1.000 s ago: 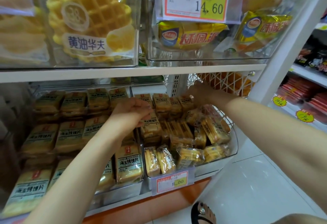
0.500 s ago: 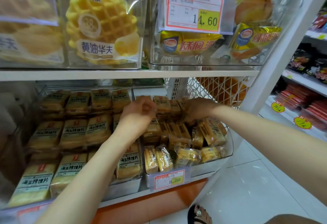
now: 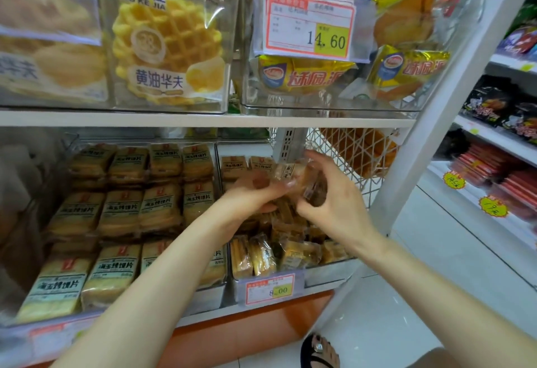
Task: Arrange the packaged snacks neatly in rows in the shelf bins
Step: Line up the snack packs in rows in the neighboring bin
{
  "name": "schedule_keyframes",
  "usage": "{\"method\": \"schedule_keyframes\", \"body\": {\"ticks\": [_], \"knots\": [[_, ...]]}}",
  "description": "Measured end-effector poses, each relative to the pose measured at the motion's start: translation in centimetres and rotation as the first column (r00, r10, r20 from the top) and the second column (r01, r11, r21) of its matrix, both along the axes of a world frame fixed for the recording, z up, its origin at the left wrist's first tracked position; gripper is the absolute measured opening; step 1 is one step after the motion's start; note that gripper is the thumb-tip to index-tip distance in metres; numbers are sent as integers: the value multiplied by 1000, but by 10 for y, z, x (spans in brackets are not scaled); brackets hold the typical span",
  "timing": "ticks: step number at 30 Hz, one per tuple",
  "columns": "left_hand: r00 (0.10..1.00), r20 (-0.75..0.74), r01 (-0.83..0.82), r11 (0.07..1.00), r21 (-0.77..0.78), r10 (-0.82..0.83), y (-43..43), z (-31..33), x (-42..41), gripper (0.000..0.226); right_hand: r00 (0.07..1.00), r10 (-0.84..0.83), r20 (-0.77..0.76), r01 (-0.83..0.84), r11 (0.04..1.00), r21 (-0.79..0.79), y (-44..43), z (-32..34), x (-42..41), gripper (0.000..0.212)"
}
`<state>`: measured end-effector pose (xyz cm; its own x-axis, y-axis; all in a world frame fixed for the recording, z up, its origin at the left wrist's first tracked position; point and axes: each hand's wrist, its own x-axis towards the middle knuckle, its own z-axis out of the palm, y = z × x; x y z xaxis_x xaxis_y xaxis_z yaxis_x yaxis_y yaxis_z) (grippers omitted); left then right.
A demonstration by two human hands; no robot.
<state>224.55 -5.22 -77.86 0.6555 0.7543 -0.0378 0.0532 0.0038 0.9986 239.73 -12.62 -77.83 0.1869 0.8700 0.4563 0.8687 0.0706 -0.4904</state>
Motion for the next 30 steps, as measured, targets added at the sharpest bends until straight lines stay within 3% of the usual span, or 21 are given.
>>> {"method": "schedule_keyframes", "body": {"ticks": [2,7,11,15,19,22,24,27,30], "knots": [[999,-46,20,1000,8,-20,-6,-2,5,31,999,14,-33,-11,997,75,-9,-12,-7,68],[998,-59,-18,999,39,20,-16,-7,19,42,988,2,-155,24,986,168,-17,-21,-17,73],[993,-57,-89,978,189,101,-16,-8,23,48,990,16,-142,16,976,216,-21,-24,-17,70],[970,-84,-184,915,360,229,-16,-15,27,66,991,62,-119,-41,984,171,-24,-24,-9,67],[945,-126,-195,830,523,301,-13,-18,30,69,986,61,-152,-46,994,98,-28,-26,1,73],[924,-123,-233,786,573,363,-17,-16,34,74,983,38,-179,-32,999,41,-29,-30,3,81],[933,-141,-199,799,567,332,-22,-15,36,80,972,27,-235,-14,998,54,-29,-31,4,74],[980,-188,24,903,430,64,-18,-8,27,86,858,79,-508,-40,995,86,-31,-21,9,60],[973,-215,163,916,366,-87,-4,2,5,100,587,172,-791,-137,984,112,-35,-6,18,57]]}}
